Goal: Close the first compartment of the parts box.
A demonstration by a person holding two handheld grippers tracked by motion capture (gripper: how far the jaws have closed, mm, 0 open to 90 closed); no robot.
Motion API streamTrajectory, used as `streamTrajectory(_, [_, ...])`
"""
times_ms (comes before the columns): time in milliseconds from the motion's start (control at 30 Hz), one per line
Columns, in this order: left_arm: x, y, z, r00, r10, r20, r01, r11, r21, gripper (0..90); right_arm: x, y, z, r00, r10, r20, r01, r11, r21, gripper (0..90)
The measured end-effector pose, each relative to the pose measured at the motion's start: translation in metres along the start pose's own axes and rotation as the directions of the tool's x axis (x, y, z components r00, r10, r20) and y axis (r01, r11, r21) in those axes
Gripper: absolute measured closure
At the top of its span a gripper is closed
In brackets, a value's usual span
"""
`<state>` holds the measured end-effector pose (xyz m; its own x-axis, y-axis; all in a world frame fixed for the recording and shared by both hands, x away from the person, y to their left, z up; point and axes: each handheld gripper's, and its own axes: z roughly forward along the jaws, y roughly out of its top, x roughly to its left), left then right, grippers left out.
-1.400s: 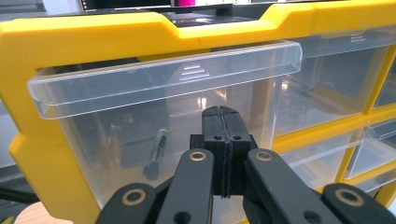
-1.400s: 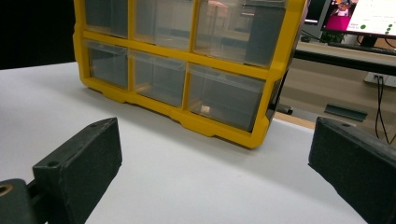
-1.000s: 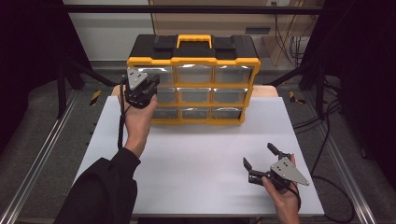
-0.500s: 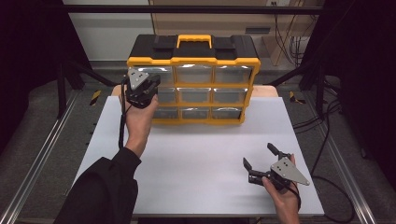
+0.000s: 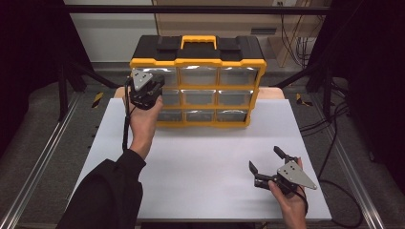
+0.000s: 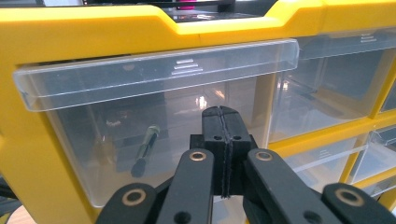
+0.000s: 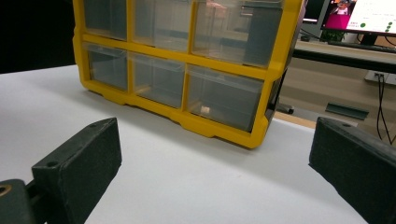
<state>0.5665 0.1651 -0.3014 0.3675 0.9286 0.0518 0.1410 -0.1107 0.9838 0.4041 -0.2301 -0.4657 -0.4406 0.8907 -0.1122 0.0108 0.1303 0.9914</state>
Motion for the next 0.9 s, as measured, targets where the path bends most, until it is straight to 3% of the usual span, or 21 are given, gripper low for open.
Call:
streamTrajectory(467, [0.0021, 0.0016, 0.0033, 1.0000, 0.000, -0.003, 0.000, 1.0000, -0.006, 89.6, -0.0004, -0.0004, 0.0005, 1.0000, -0.002, -0.002, 0.002, 1.000, 0.000, 2.3])
streamTrajectory(633, [0.0019, 0.0009, 0.0052, 0.9998, 0.019, -0.004, -0.019, 0.9997, -0.014, 89.6, -0.0015, -0.0010, 0.0005, 1.0000, 0.009, 0.001, -0.009, 1.000, -0.001, 2.3])
streamTrajectory(900, [0.0040, 0.0007, 0.0073, 1.0000, 0.007, 0.002, -0.007, 0.9997, -0.021, 89.6, 0.0000, -0.0011, 0.0018, 1.0000, 0.009, -0.002, -0.009, 1.000, 0.004, 2.3])
